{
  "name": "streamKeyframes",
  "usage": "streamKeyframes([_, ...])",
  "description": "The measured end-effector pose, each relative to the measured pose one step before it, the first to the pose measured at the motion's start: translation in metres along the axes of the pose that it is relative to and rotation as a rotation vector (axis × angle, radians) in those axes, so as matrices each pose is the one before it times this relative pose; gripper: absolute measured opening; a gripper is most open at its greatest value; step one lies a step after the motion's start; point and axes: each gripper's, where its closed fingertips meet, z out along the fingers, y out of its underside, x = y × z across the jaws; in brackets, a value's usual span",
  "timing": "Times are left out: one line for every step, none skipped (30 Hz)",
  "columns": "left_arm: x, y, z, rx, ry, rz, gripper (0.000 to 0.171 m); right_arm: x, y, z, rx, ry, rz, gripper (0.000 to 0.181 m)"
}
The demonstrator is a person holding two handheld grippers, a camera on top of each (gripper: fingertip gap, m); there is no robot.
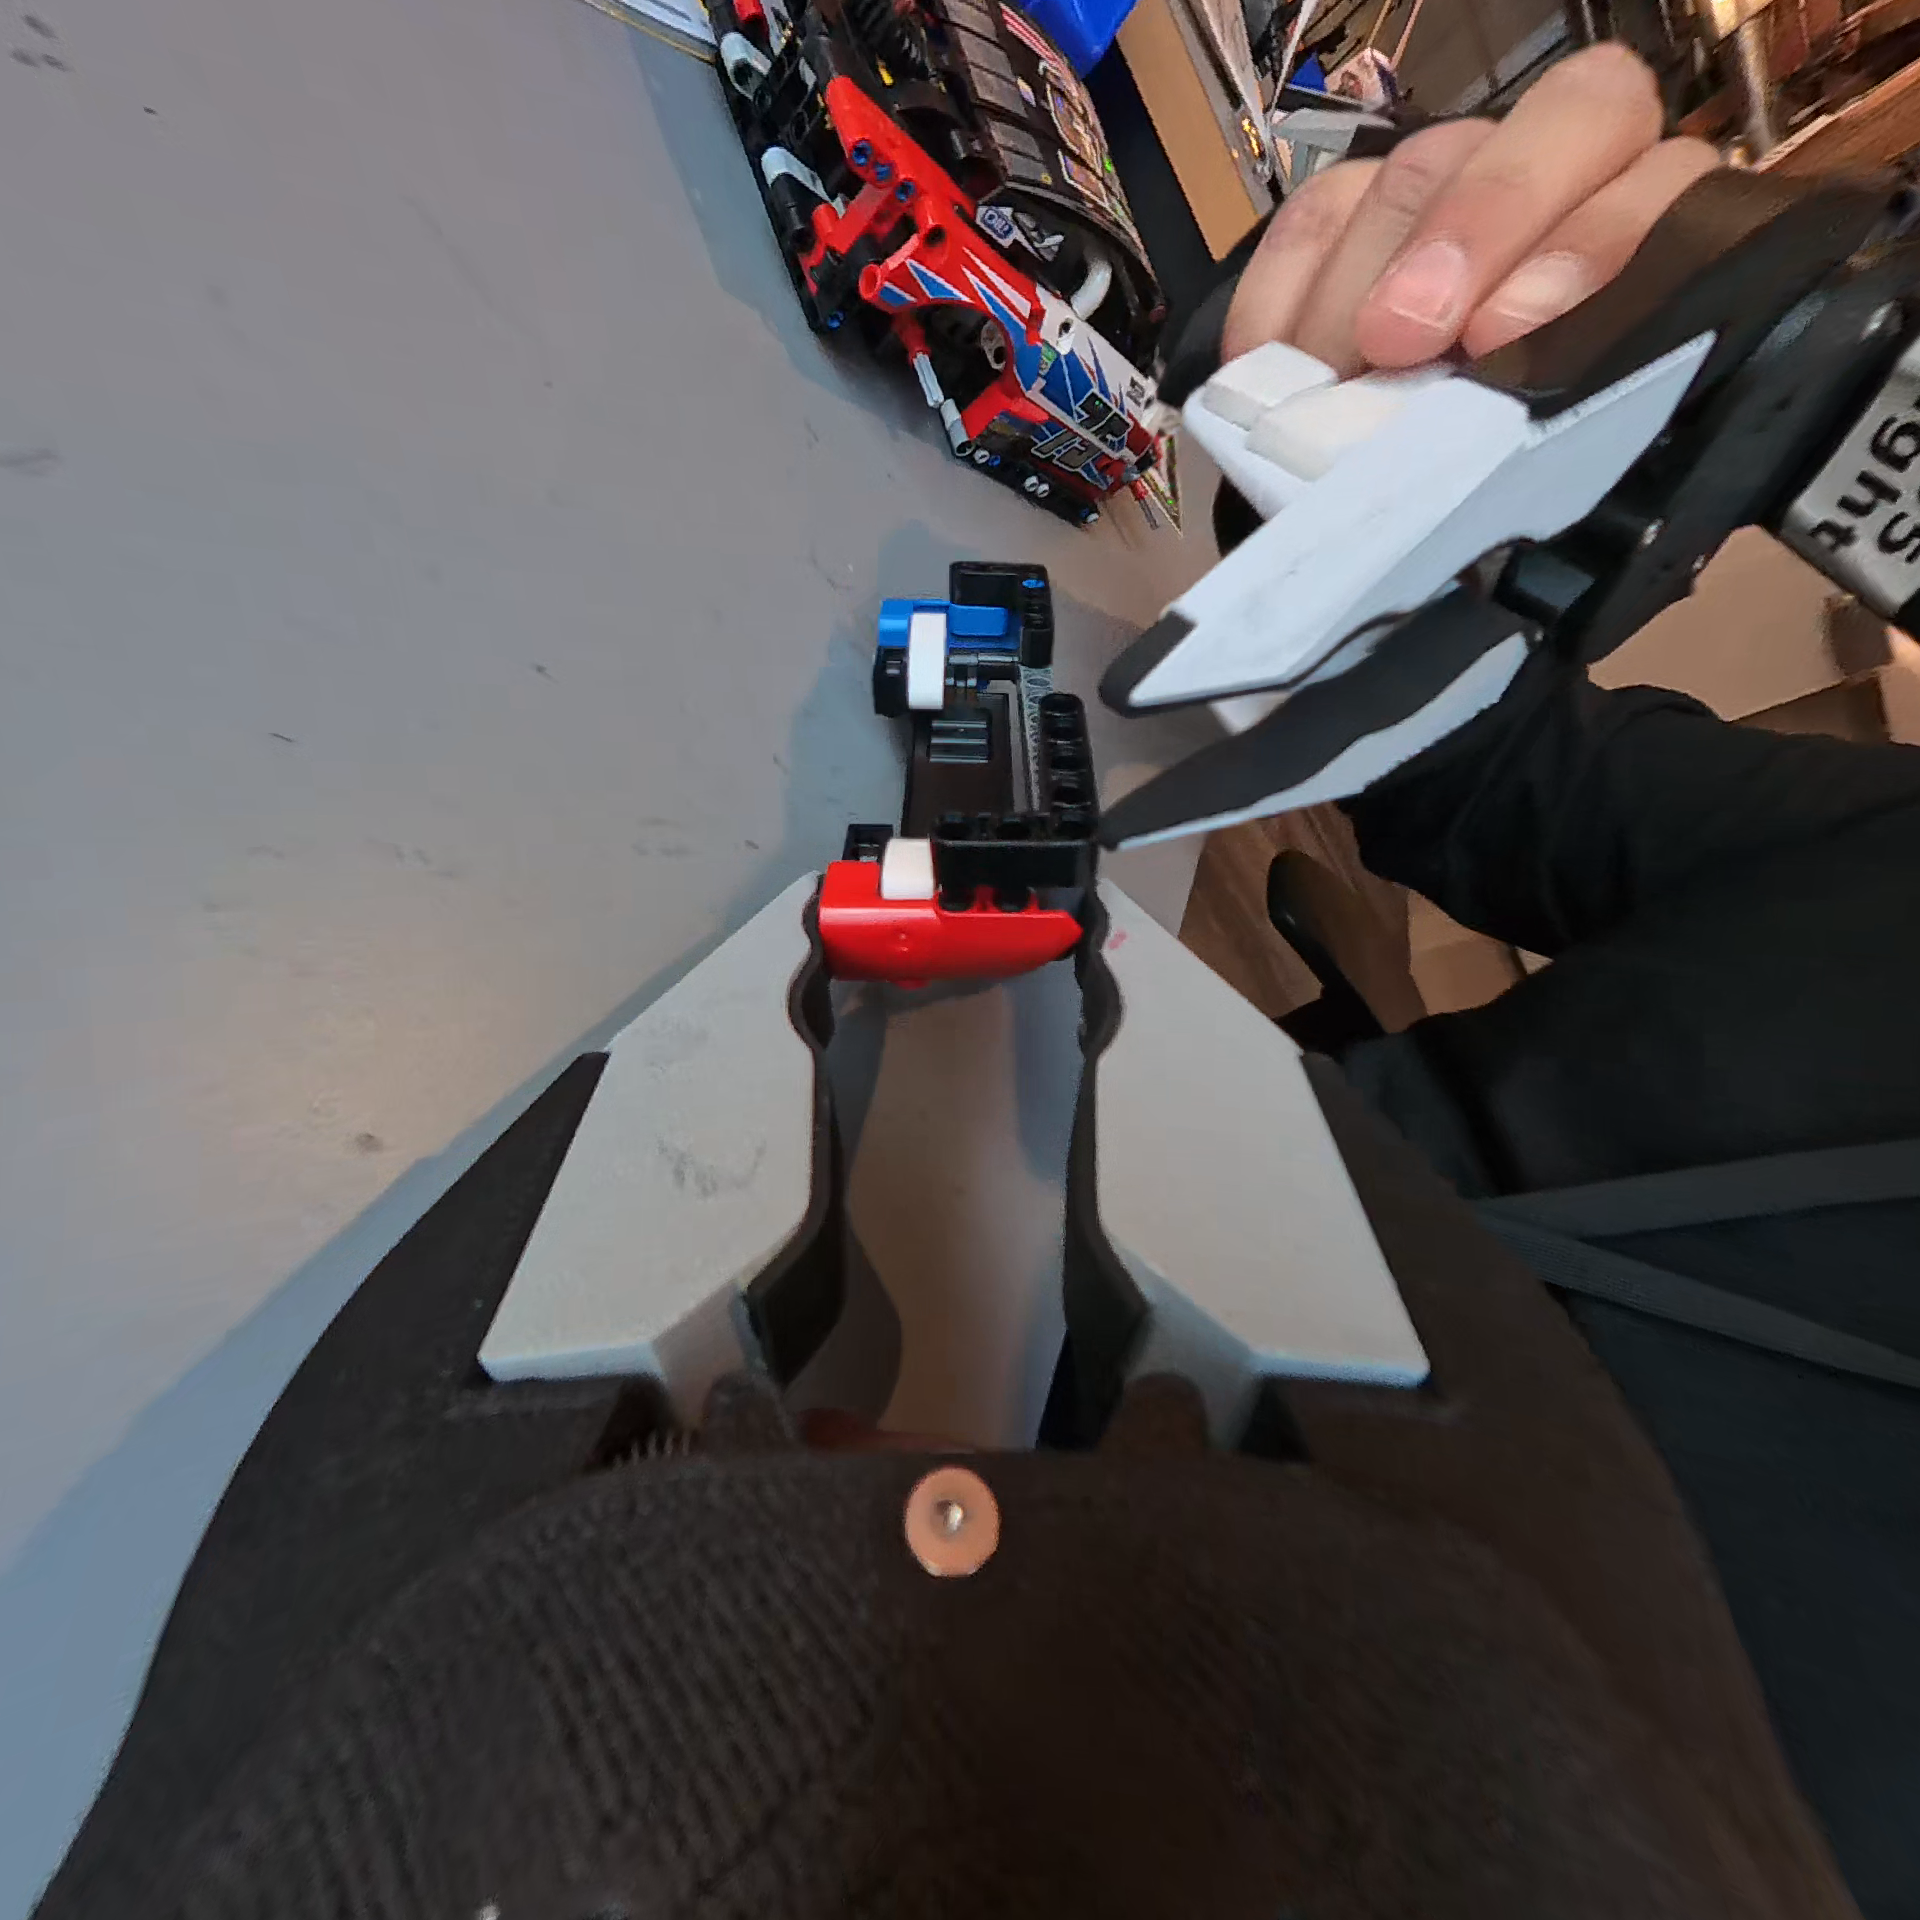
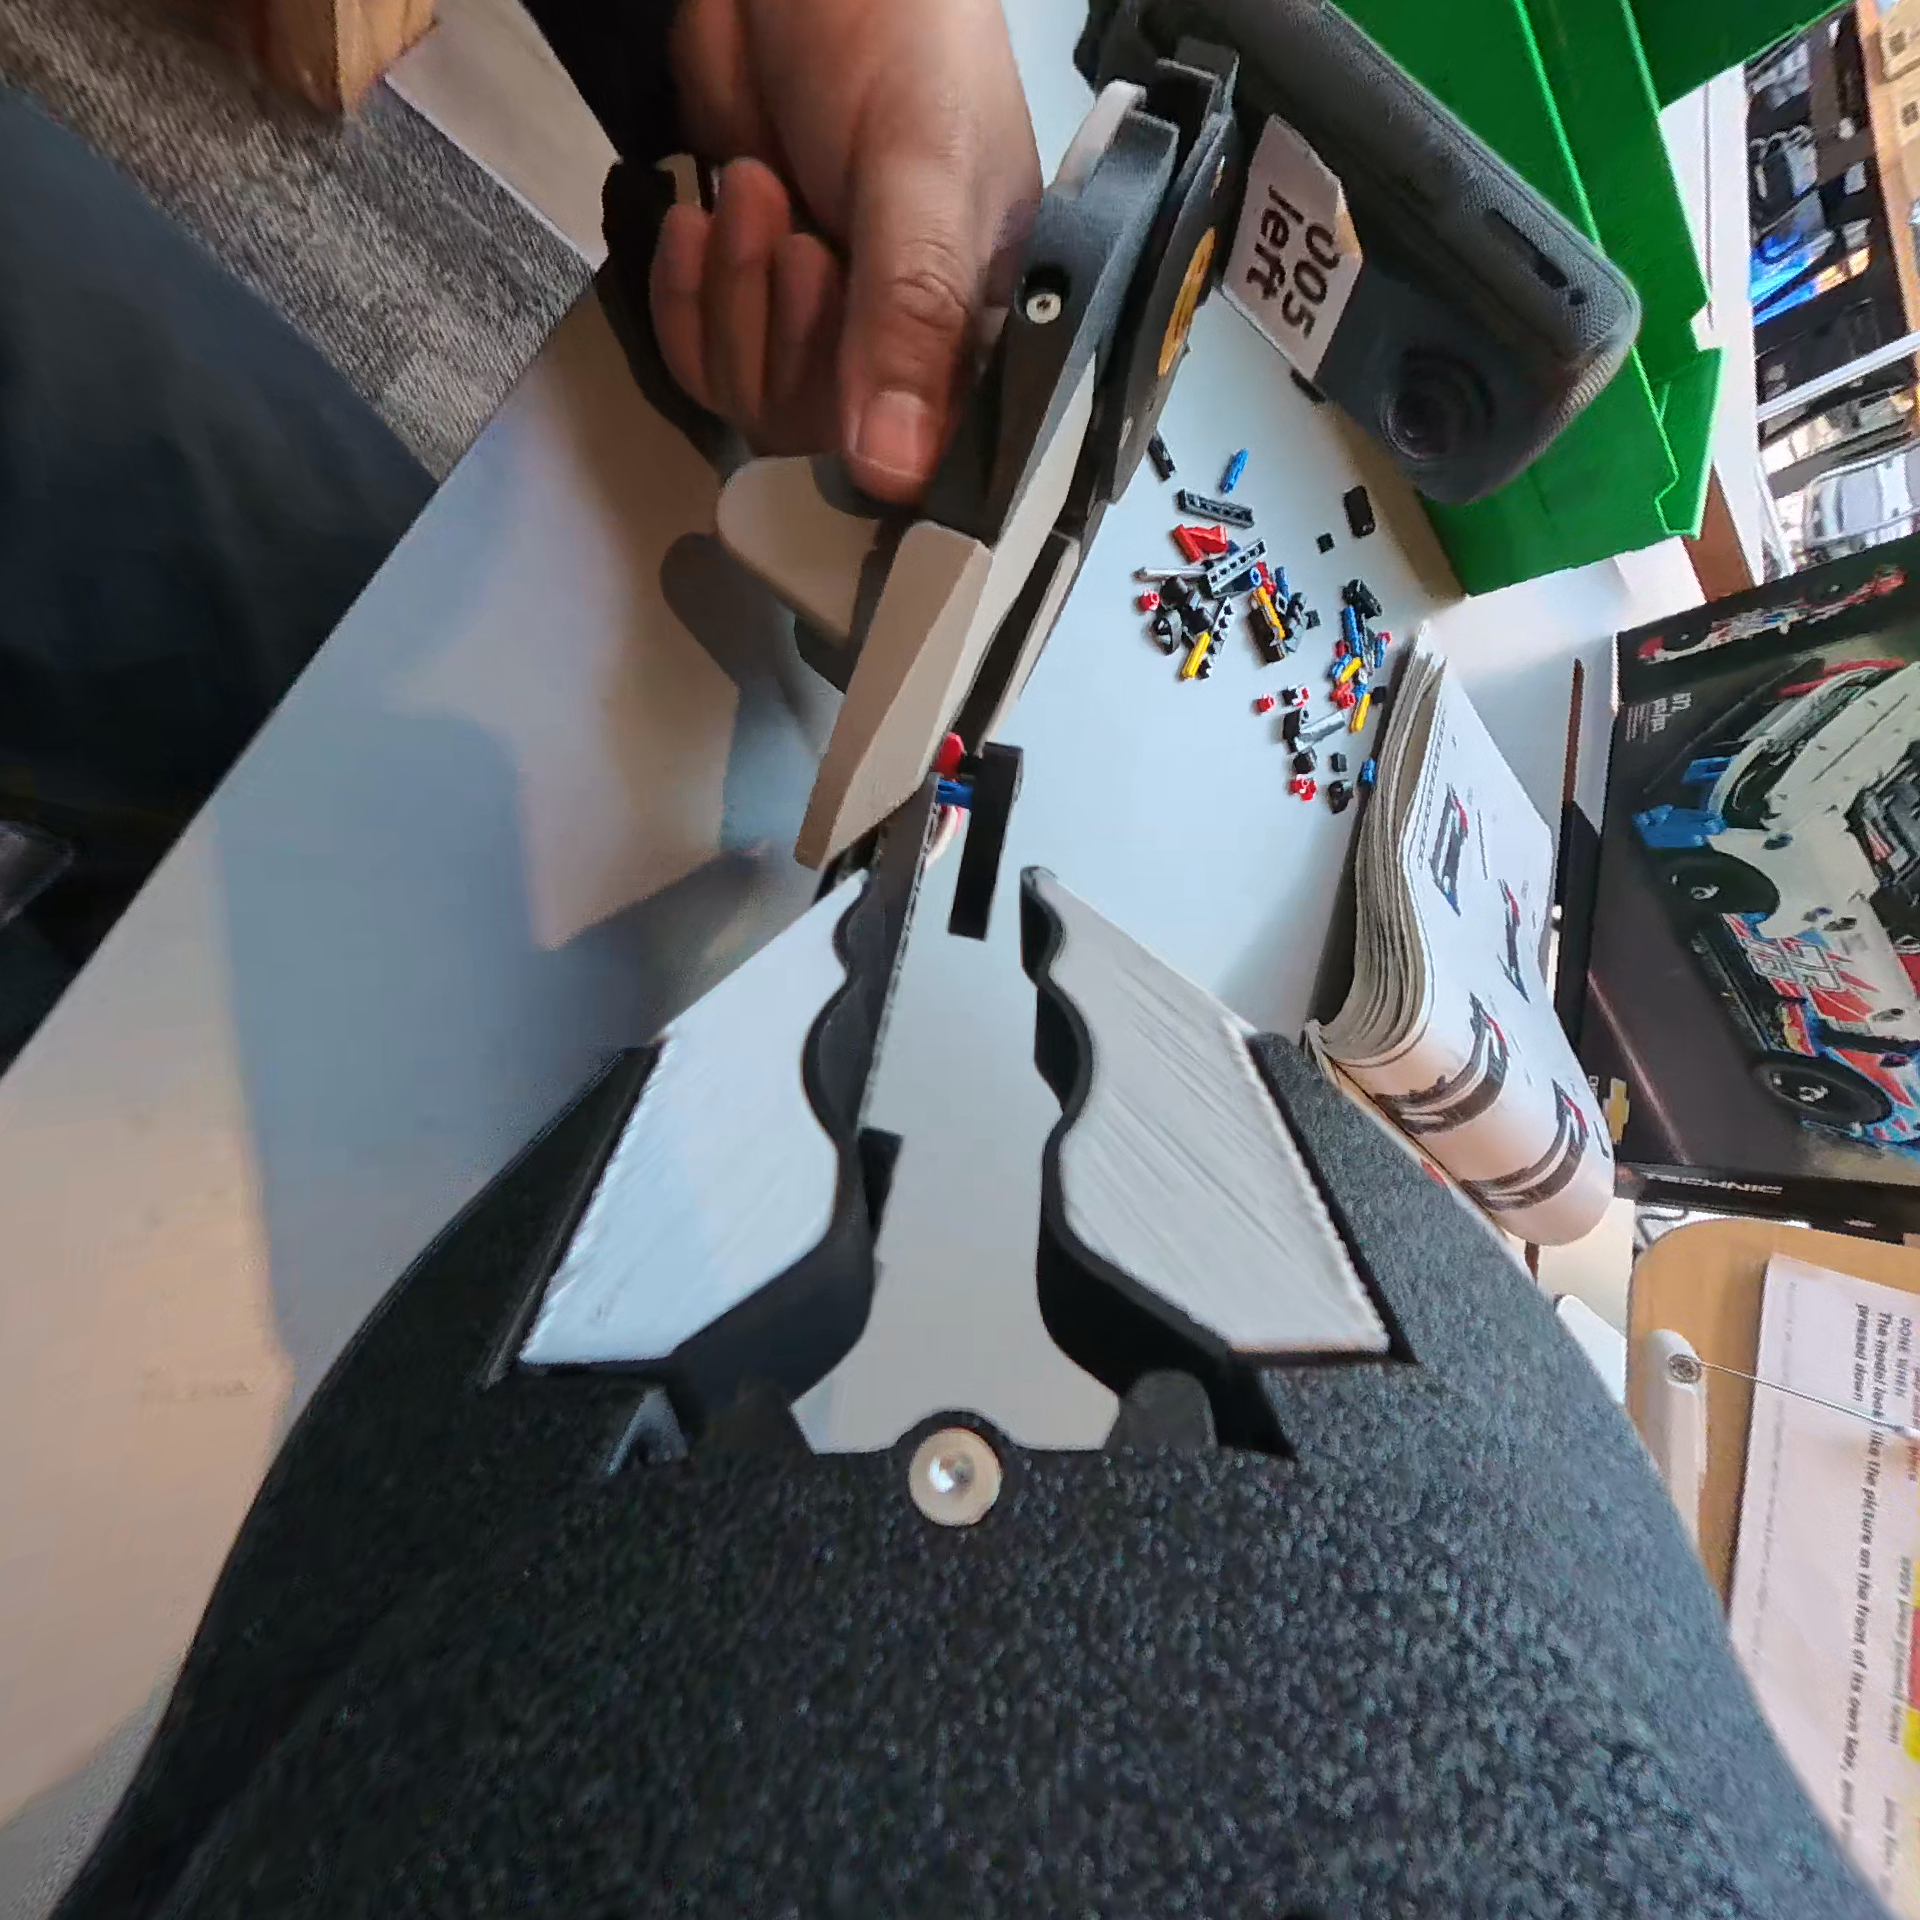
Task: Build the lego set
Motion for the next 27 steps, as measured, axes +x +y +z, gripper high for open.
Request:
streamKeyframes([0.00051,0.00035,-0.00008,-0.00358,0.0095,-0.0061,0.044,0.00305,0.00242,-0.00078,-0.0119,0.0022,0.0051,0.026])
streamKeyframes([0.00040,0.00035,-0.00014,-0.00387,0.0093,-0.0074,0.044,0.00295,0.00166,-0.00017,-0.0086,0.0069,0.0154,0.026])
streamKeyframes([0.00030,-0.00018,-0.00012,0.00004,0.0086,-0.0067,0.044,-0.00058,0.00024,0.00079,-0.0033,-0.0058,0.0145,0.028])
streamKeyframes([-0.00036,-0.00142,-0.00029,0.00786,0.0026,-0.0080,0.044,-0.00266,-0.00024,0.00146,-0.0038,-0.0064,-0.0004,0.030])
streamKeyframes([-0.00057,-0.00141,-0.00020,0.00784,0.0016,-0.0097,0.044,-0.00185,0.00048,0.00212,-0.0095,0.0072,-0.0109,0.030])
streamKeyframes([-0.00023,-0.00033,0.00007,0.00115,0.0030,-0.0074,0.044,-0.00143,0.00173,0.00264,-0.0160,0.0108,-0.0134,0.030])
streamKeyframes([-0.00014,-0.00002,0.00004,-0.00101,0.0020,-0.0042,0.044,0.00017,0.00159,0.00274,-0.0132,0.0179,-0.0114,0.029])
streamKeyframes([-0.00018,-0.00004,0.00011,-0.00015,-0.0006,-0.0022,0.044,0.00084,0.00081,0.00234,-0.0058,0.0185,-0.0089,0.031])
streamKeyframes([0.00003,0.00003,0.00021,-0.00077,0.0020,-0.0048,0.044,-0.00050,-0.00033,0.00203,0.0029,0.0055,-0.0031,0.030])
streamKeyframes([0.00109,0.00071,0.00055,-0.00461,0.0094,-0.0071,0.044,-0.00113,0.00002,0.00178,0.0008,-0.0019,-0.0052,0.031])
streamKeyframes([0.00088,0.00128,0.00099,-0.00858,0.0070,-0.0045,0.044,-0.00090,-0.00039,0.00106,0.0012,-0.0012,-0.0144,0.032])
streamKeyframes([0.00018,0.00098,0.00044,-0.00670,0.0007,0.0010,0.044,0.00013,-0.00056,0.00000,-0.0001,0.0019,-0.0194,0.032])
streamKeyframes([0.00037,-0.00032,-0.00009,0.00052,0.0039,-0.0041,0.044,0.00146,-0.00075,-0.00059,-0.0007,0.0054,-0.0167,0.034])
streamKeyframes([0.00096,-0.00063,-0.00019,0.00272,0.0125,-0.0129,0.044,0.00035,-0.00128,-0.00049,0.0026,-0.0047,-0.0146,0.032])
streamKeyframes([0.00087,-0.00043,-0.00010,0.00255,0.0148,-0.0148,0.044,-0.00042,-0.00086,0.00011,0.0039,-0.0099,-0.0145,0.030])
streamKeyframes([-0.00037,0.00023,-0.00003,-0.00162,0.0029,-0.0077,0.044,0.00002,0.00051,0.00080,-0.0016,-0.0075,-0.0113,0.030])
streamKeyframes([-0.00086,0.00002,0.00016,-0.00068,-0.0065,-0.0004,0.044,-0.00057,0.00069,0.00078,-0.0015,-0.0118,-0.0078,0.031])
streamKeyframes([-0.00022,0.00123,0.00071,-0.00935,-0.0028,0.0026,0.044,-0.00143,0.00003,0.00000,0.0008,-0.0175,-0.0052,0.030])
streamKeyframes([0.00061,0.00157,0.00070,-0.00999,0.0015,0.0051,0.044,-0.00089,-0.00011,-0.00039,0.0007,-0.0161,0.0054,0.030])
streamKeyframes([0.00059,0.00076,-0.00001,-0.00374,-0.0002,0.0085,0.043,0.00070,0.00050,-0.00011,-0.0021,-0.0072,0.0163,0.029])
streamKeyframes([0.00040,0.00050,-0.00087,-0.00095,-0.0042,0.0179,0.044,0.00124,0.00097,0.00008,-0.0019,-0.0001,0.0171,0.028])
streamKeyframes([0.00078,0.00109,-0.00122,-0.00011,-0.0072,0.0239,0.044,0.00163,0.00091,-0.00008,0.0004,0.0050,0.0154,0.028])
streamKeyframes([0.00009,0.00089,-0.00155,0.00365,-0.0154,0.0218,0.044,0.00032,0.00013,-0.00010,0.0065,-0.0011,0.0189,0.027])
streamKeyframes([-0.00167,0.00041,-0.00186,0.00819,-0.0311,0.0285,0.044,-0.00088,0.00010,0.00036,0.0069,-0.0061,0.0198,0.027])
streamKeyframes([-0.00399,0.00178,-0.00269,-0.00381,-0.0507,0.0390,0.045,-0.00207,0.00030,0.00080,0.0059,-0.0105,0.0135,0.027])
streamKeyframes([-0.00821,0.00177,-0.00439,-0.00698,-0.0854,0.0559,0.045,-0.00196,0.00143,0.00142,0.0009,-0.0093,0.0108,0.027])
streamKeyframes([-0.01140,0.00146,-0.00607,-0.00530,-0.1128,0.0701,0.051,-0.00122,0.00257,0.00178,-0.0064,-0.0056,0.0112,0.026])
